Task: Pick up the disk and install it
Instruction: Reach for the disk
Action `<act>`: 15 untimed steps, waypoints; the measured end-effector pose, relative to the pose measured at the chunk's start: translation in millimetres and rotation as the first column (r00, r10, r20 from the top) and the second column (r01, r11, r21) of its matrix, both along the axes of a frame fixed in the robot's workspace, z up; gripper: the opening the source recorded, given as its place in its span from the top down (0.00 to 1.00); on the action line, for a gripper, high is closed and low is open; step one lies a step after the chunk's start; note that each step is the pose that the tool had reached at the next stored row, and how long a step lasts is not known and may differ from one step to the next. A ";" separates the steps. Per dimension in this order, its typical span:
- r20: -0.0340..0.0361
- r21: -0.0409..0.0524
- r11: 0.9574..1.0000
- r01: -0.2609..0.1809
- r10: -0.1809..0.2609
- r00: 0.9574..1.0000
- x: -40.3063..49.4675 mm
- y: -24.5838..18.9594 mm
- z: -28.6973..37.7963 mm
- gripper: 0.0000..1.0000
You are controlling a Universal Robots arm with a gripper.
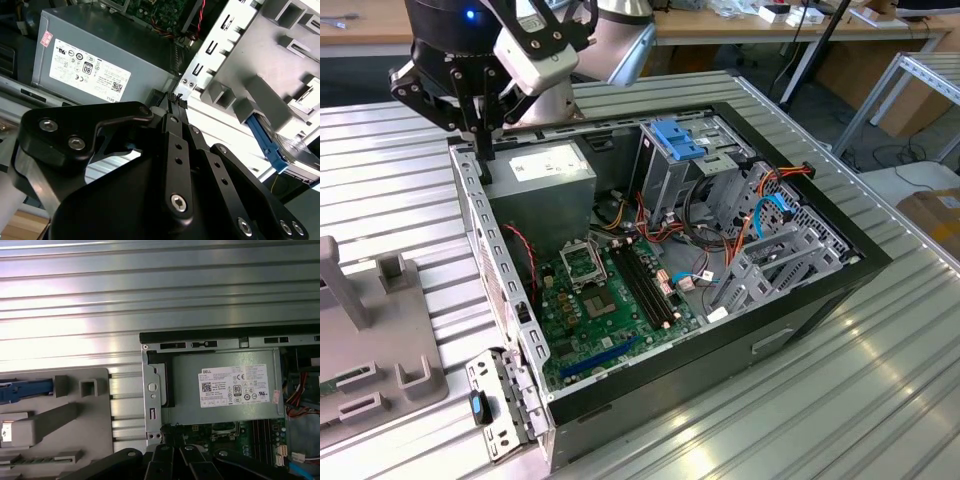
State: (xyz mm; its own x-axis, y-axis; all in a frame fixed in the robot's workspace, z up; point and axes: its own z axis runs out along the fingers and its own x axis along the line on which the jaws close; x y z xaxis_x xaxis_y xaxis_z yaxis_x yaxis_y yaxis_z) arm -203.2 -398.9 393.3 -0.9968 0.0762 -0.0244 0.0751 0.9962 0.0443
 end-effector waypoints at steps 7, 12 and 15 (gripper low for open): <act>0.000 0.000 1.000 0.000 0.000 1.000 -8.0 0.0 0.0 0.89; 0.000 0.000 1.000 0.000 0.000 1.000 -15.4 0.0 -0.1 0.89; 0.000 0.000 1.000 0.000 0.000 1.000 -19.7 0.0 0.0 0.89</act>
State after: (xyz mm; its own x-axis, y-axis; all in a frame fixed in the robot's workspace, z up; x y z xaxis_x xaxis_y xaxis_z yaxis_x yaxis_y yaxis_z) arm -222.9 -398.9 393.3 -0.9968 0.0762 -0.0245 0.0751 0.9962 0.0444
